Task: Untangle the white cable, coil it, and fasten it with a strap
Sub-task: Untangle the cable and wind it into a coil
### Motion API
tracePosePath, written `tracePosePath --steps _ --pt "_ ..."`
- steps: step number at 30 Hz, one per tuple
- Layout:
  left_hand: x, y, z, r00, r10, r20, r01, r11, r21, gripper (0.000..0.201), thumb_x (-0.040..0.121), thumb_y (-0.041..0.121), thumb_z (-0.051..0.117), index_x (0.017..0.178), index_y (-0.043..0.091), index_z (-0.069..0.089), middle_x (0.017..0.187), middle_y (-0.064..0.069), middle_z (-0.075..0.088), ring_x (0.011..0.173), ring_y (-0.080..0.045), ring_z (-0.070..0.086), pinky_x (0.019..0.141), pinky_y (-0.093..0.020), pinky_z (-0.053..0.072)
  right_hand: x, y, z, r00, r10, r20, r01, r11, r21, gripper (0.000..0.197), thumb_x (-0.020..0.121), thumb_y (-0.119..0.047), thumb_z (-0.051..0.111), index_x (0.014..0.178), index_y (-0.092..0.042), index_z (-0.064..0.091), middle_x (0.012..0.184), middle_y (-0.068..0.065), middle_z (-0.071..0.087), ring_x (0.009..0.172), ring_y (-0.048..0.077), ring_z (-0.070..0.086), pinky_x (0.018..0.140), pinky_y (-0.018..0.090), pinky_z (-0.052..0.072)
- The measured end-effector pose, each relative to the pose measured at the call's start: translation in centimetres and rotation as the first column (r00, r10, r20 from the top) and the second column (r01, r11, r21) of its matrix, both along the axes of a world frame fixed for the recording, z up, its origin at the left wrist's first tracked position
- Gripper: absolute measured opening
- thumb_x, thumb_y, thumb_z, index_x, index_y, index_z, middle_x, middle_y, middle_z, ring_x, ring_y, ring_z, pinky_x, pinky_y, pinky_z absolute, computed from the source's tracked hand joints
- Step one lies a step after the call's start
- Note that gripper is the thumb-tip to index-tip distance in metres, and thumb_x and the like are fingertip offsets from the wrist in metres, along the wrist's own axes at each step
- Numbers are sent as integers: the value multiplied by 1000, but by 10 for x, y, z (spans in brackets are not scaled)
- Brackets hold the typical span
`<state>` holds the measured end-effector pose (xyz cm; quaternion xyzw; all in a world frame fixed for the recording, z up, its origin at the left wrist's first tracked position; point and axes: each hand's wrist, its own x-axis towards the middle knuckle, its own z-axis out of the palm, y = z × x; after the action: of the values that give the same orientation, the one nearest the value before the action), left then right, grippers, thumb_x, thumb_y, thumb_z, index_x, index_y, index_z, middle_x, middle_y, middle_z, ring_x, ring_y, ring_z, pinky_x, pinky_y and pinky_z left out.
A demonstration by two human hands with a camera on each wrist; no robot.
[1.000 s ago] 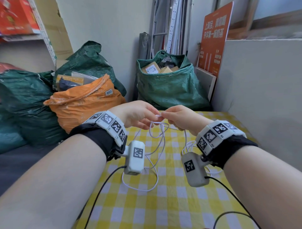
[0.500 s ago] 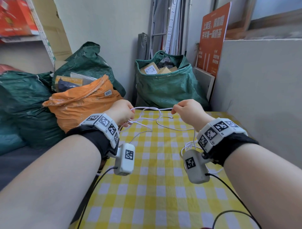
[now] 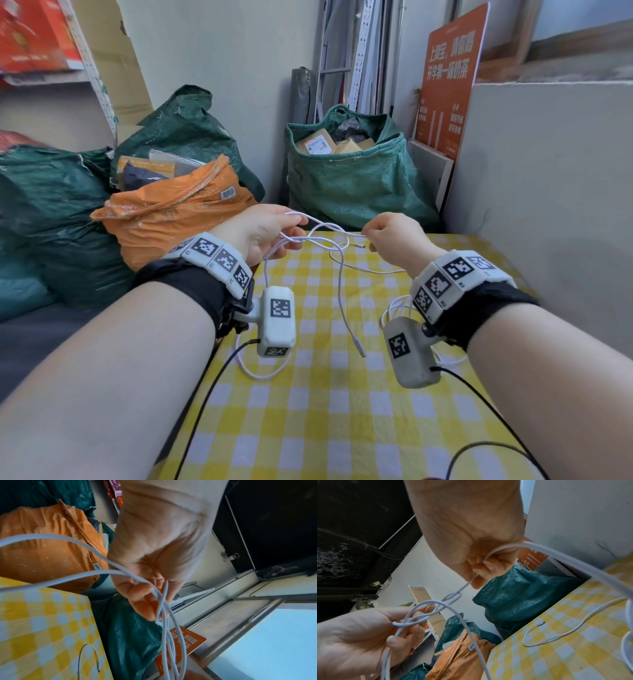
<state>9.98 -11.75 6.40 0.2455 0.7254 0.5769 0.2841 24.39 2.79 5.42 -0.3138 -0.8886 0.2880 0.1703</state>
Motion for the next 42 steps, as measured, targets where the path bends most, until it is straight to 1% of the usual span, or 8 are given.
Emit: tracePosePath --steps 6,19,23,27,31,34,38,42 --pt "11 9 1 993 -75 -86 73 997 -35 13 97 16 50 93 11 61 56 0 62 55 -15 58 41 -18 36 -5 -13 -2 988 128 -85 -131 991 -31 19 90 -37 57 84 -20 62 76 -3 62 59 7 48 50 21 36" --pt "0 1 -5 971 -203 -126 172 961 -217 34 93 44 51 80 15 64 61 4 32 56 -12 23 53 -25 21 2 5 -2 981 -68 -180 66 998 -15 25 92 -24 53 79 -12 71 54 0 49 52 16 43 50 23 35" --pt "-8 -1 -11 968 -40 -246 -23 968 -248 18 91 28 61 80 14 63 68 1 47 56 -15 31 51 -26 26 5 11 -5 981 -102 -166 101 995 -16 27 93 -25 53 86 -8 73 59 1 52 51 13 42 48 24 34" --pt "-21 -4 -14 914 331 -237 -380 902 -207 30 98 17 48 124 5 55 71 1 40 56 -12 37 47 -23 35 6 14 -7 973 -142 -179 145 989 2 30 92 -23 52 86 -1 73 65 9 57 59 22 46 55 27 38" --pt "-38 -16 -19 873 401 -276 -475 828 -300 19 97 11 44 80 14 53 74 -3 46 55 -13 39 39 -22 43 10 21 -6 959 -195 -206 193 981 -33 31 92 -24 53 89 0 73 67 10 57 56 20 43 53 28 37" --pt "-32 -7 -23 931 223 -289 -341 815 -468 15 93 10 48 89 0 59 69 -10 55 59 -22 49 57 -31 44 10 21 -5 960 -185 -210 174 982 -70 27 92 -23 54 90 -5 74 58 3 52 50 13 40 46 24 33" --pt "-16 10 -19 883 -120 -453 -196 783 -590 40 91 24 59 122 -1 57 125 -15 60 113 -30 56 87 -34 44 6 15 -4 964 -138 -228 120 989 -91 27 94 -23 53 91 -6 73 54 -1 49 46 11 38 44 22 30" --pt "4 24 -11 855 -190 -482 -17 919 -393 47 90 23 60 136 18 49 136 -5 52 120 -21 51 90 -31 45 5 14 -3 962 -121 -243 102 991 -89 25 94 -23 52 87 -11 73 51 -3 46 43 11 36 36 13 29"
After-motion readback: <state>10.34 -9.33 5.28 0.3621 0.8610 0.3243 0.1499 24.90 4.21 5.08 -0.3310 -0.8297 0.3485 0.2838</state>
